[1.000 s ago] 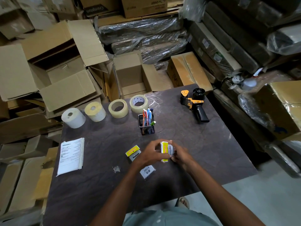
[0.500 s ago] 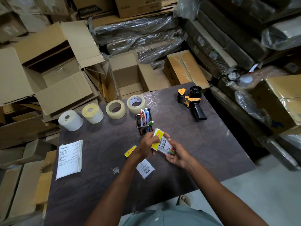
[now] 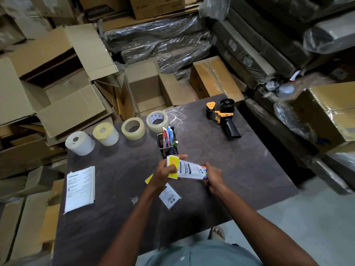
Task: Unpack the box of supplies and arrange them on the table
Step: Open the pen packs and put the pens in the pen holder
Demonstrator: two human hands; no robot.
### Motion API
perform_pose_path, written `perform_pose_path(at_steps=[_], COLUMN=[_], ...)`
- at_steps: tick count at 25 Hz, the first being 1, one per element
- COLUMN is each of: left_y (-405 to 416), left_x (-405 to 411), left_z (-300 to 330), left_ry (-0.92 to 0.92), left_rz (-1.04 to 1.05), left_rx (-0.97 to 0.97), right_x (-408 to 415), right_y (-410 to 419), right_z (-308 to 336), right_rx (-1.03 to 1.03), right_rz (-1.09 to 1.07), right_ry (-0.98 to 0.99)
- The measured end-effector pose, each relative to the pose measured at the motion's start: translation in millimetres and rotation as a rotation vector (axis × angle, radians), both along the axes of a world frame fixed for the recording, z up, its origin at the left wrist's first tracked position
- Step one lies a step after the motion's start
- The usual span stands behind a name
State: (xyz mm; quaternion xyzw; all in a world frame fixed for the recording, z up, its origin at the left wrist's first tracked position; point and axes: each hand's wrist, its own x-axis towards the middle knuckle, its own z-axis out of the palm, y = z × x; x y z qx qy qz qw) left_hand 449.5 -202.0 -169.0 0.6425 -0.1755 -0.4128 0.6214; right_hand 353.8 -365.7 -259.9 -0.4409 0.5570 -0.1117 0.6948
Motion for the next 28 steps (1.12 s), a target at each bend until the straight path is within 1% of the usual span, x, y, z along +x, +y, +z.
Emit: perform_pose_path(at_steps=[3,6,8,11,14,18,21,23,24,25,26,27,28], left_y=[14.3,26.6,31.2,34.0,41.5,47.9,50.3,47.1,42.0,36.1,29.3,20.9,11.5], left_x=[0.1,0.3,0.9,3.6,14.7,24.7,23.0,19.5,15.5,10.9,5.7,-0.4,-7.0], left_z=[-22.2,-49.2,-60.2,-67.4,-73.5,-77.2,-79.0,-73.2,-67.1,-62.8,-60.6,-58.6,-57.2], left_ry=[-0.003,0.041,0.072,0.05,-0.13,-0.3,-0.58,-0.75,-0.817,-0.879,-0.929,-0.944,-0.905], left_rz=[0.11,0.195,0.273,0.368,0.394,0.272,0.235,0.288,0.325,0.357,0.354,0.3,0.198], left_rx=[0.129,0.206,0.24,0.327,0.425,0.552,0.776,0.924,0.955,0.931,0.854,0.75,0.642], right_x=[-10.5,-19.4,-23.5,-27.7,-29.1,-32.5,-25.0,-16.9,-14.3,-12.6,-10.6,-8.7,-6.1], right_y=[-15.2,-31.9,-39.7,-50.1,-62.1,-75.2,-72.2,-66.2,-63.4,-60.9,-58.9,-55.6,-52.0], right_z=[-12.5,-19.0,-14.1,-10.7,-9.4,-4.9,6.9,18.5,24.1,29.1,31.3,34.2,35.7], right_rx=[-0.198,-0.299,-0.374,-0.456,-0.502,-0.544,-0.629,-0.725,-0.787,-0.851,-0.911,-0.961,-0.995], right_rz=[0.014,0.03,0.027,0.037,0.035,0.061,0.16,0.23,0.261,0.293,0.329,0.37,0.412], right_ry=[0.108,0.196,0.216,0.239,0.277,0.263,0.235,0.181,0.151,0.133,0.122,0.109,0.088])
